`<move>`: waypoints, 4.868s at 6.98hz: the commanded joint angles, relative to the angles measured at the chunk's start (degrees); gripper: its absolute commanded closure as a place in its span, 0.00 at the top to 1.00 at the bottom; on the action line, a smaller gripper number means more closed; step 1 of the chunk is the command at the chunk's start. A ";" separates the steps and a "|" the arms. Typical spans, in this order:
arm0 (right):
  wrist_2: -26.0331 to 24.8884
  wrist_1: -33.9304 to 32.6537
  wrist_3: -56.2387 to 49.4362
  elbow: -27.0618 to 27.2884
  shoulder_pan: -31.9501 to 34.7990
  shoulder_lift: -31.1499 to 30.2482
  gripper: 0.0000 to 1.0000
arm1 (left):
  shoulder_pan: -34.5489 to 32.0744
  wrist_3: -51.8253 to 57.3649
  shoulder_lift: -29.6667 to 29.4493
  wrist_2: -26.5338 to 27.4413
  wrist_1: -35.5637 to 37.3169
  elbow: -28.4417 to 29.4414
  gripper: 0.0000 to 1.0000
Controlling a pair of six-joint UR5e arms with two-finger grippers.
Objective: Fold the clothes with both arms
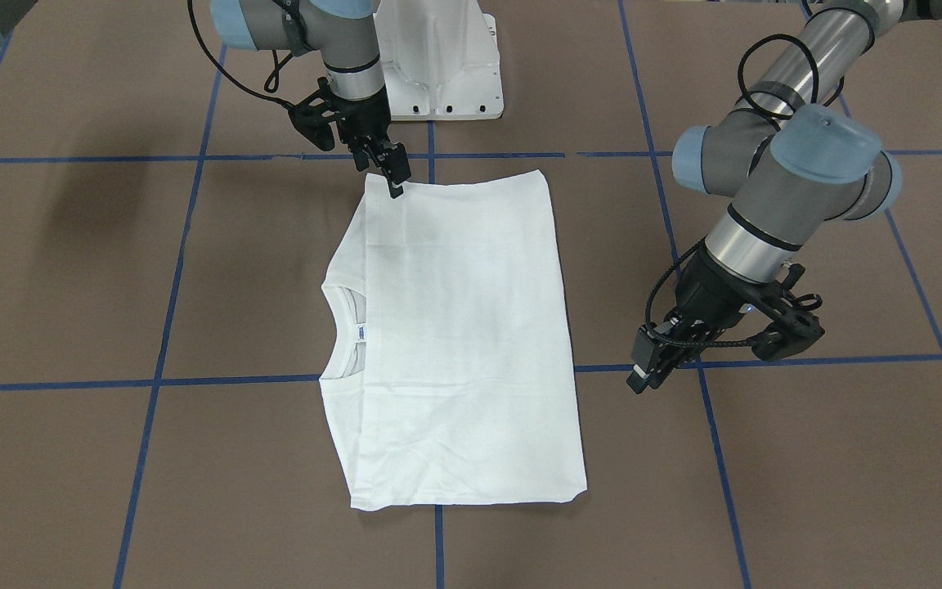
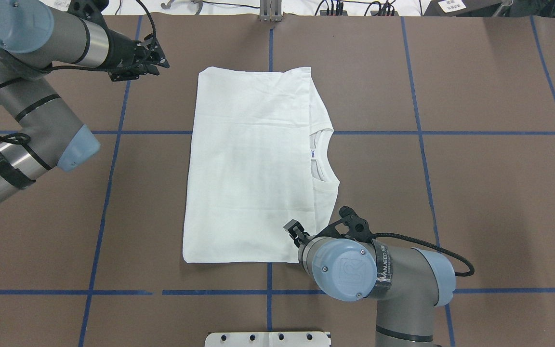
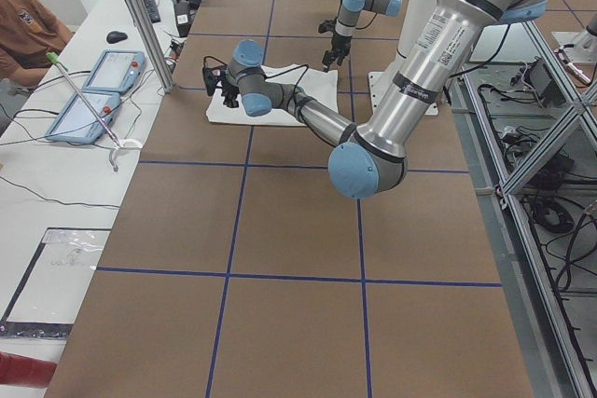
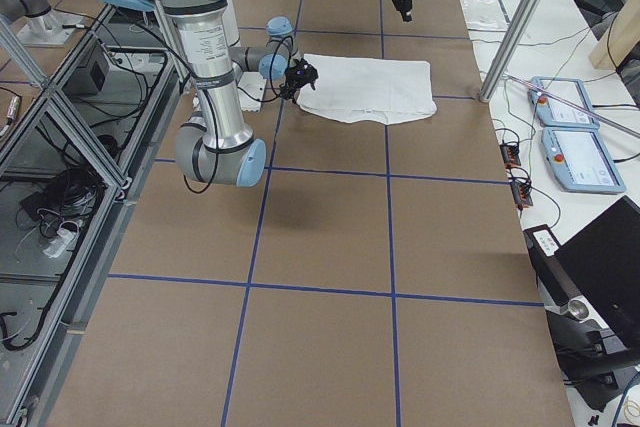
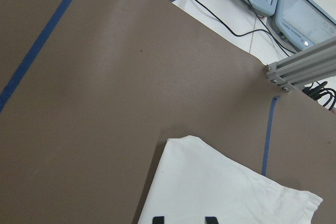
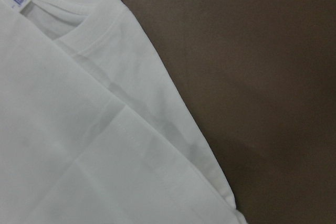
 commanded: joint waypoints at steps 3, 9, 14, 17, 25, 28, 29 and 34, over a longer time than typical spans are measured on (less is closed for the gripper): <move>-0.40 0.23 1.70 -1.49 -0.26 0.26 0.97 | 0.05 -0.01 0.20 0.23 0.00 -0.26 0.38; -0.32 0.23 1.79 -1.49 -1.05 0.00 0.79 | -0.04 -0.01 0.29 0.23 0.00 -0.26 0.38; -0.40 0.23 3.02 -1.49 -1.31 0.17 0.03 | -0.04 -0.01 0.29 0.23 0.00 -0.26 0.38; -0.40 0.32 2.94 -0.88 -0.35 0.34 0.00 | -0.04 -0.01 0.29 0.23 0.00 -0.26 0.38; 0.30 -0.47 3.02 6.41 -1.22 -4.57 0.00 | 7.74 -13.67 11.33 0.67 -0.09 -16.90 0.40; 0.39 -0.47 3.02 9.05 -1.31 -6.59 0.00 | 22.94 -22.23 17.51 10.39 6.98 -26.08 0.44; 0.39 -0.47 2.94 8.97 -1.49 -6.60 0.00 | 27.69 -25.47 17.87 13.47 8.77 -26.44 0.50; 0.39 -0.47 2.94 8.97 -1.58 -6.60 0.00 | 37.92 -32.08 18.22 16.58 11.87 -25.48 0.64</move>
